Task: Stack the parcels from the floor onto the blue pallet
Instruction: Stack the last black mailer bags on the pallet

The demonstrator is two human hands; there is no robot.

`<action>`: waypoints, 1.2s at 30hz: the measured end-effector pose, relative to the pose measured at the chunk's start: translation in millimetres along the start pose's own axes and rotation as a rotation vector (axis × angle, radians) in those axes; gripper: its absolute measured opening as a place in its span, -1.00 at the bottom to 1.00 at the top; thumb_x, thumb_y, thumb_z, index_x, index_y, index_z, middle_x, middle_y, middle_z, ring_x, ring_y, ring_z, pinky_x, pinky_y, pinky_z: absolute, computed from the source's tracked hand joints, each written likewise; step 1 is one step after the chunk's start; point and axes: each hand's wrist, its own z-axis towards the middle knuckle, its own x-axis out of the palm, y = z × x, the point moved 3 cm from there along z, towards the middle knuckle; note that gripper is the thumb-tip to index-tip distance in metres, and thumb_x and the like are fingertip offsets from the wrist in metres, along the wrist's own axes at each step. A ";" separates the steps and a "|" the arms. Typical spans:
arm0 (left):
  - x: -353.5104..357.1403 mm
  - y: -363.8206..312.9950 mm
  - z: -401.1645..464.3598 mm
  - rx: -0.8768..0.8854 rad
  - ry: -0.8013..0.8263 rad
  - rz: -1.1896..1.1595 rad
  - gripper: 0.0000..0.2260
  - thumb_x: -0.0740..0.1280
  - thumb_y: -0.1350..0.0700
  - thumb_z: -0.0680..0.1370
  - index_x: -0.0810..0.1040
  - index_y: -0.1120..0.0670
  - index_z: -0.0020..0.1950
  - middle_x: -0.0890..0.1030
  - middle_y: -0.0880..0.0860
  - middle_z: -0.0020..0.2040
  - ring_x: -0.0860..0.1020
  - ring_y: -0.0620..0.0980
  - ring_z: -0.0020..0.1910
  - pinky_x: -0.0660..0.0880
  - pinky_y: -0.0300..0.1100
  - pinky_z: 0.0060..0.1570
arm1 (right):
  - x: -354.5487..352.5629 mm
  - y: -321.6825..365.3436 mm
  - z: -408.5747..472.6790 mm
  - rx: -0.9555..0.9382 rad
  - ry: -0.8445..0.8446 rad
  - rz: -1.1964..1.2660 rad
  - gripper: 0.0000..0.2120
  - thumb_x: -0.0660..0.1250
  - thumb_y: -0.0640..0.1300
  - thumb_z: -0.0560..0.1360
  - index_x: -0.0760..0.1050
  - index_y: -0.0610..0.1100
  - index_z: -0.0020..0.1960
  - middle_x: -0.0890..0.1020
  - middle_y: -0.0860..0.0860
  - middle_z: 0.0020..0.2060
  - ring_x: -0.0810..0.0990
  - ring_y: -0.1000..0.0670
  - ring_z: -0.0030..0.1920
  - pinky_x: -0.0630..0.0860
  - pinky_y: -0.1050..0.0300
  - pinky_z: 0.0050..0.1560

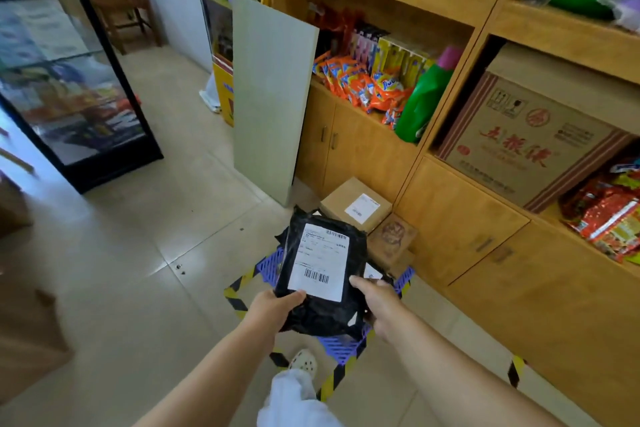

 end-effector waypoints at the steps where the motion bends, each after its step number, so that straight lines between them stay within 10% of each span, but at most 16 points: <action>1: -6.4 -7.9 13.8 -0.008 -0.015 -0.008 -0.76 0.44 0.09 0.48 0.57 0.19 0.06 0.66 0.16 -0.04 0.62 0.12 -0.08 0.57 -0.08 -0.18 | 9.5 6.4 10.7 -0.001 0.013 0.007 -0.69 0.38 -0.09 0.51 0.39 -0.22 0.15 0.58 -0.17 0.08 0.58 -0.13 -0.04 0.53 -0.03 -0.06; 4: -24.3 -34.3 55.7 -0.041 -0.029 -0.008 -0.77 0.45 0.07 0.46 0.60 0.16 0.03 0.69 0.13 -0.08 0.65 0.13 -0.07 0.55 0.04 0.12 | 37.2 26.4 51.9 0.009 0.085 0.054 -0.80 0.36 -0.14 0.52 0.42 -0.19 0.07 0.62 -0.12 -0.07 0.59 -0.07 -0.16 0.48 0.12 -0.29; 14: -39.3 -101.4 190.2 -0.196 0.006 0.059 -0.83 0.43 0.12 0.48 0.57 0.16 0.00 0.69 0.15 -0.10 0.65 0.15 -0.08 0.54 0.06 0.13 | 91.5 90.9 157.8 0.129 0.067 0.088 -0.75 0.42 -0.25 0.46 0.47 -0.25 0.09 0.65 -0.15 -0.10 0.64 -0.15 -0.09 0.59 0.00 -0.09; 21: -23.9 -130.0 274.3 -0.233 0.079 0.166 -0.95 0.31 0.23 0.55 0.56 0.16 -0.04 0.59 0.10 -0.21 0.56 0.02 -0.23 0.49 -0.16 -0.28 | 75.6 71.1 237.2 0.242 -0.138 0.188 -0.46 0.61 -0.02 0.10 0.57 -0.16 0.01 0.69 -0.17 -0.09 0.66 -0.22 -0.03 0.54 -0.25 0.13; 30: -26.4 -118.8 414.4 -0.342 0.179 0.471 -0.77 0.31 0.31 0.46 0.53 0.19 0.11 0.44 0.06 -0.43 0.40 -0.01 -0.47 0.32 -0.21 -0.40 | 76.4 35.8 295.1 0.357 -0.532 0.151 -0.64 0.52 -0.22 0.34 0.53 -0.23 0.10 0.66 -0.17 -0.07 0.64 -0.17 -0.11 0.60 -0.13 0.00; 36: -15.5 -109.0 490.5 -0.009 0.356 1.041 -0.62 0.26 0.18 0.53 0.42 0.03 0.35 0.53 0.06 0.22 0.55 -0.04 0.01 0.43 -0.25 -0.10 | 86.9 17.0 369.6 0.397 -0.603 0.075 -0.65 0.47 -0.15 0.42 0.40 -0.20 0.09 0.56 -0.14 -0.09 0.58 -0.21 -0.10 0.56 -0.16 0.01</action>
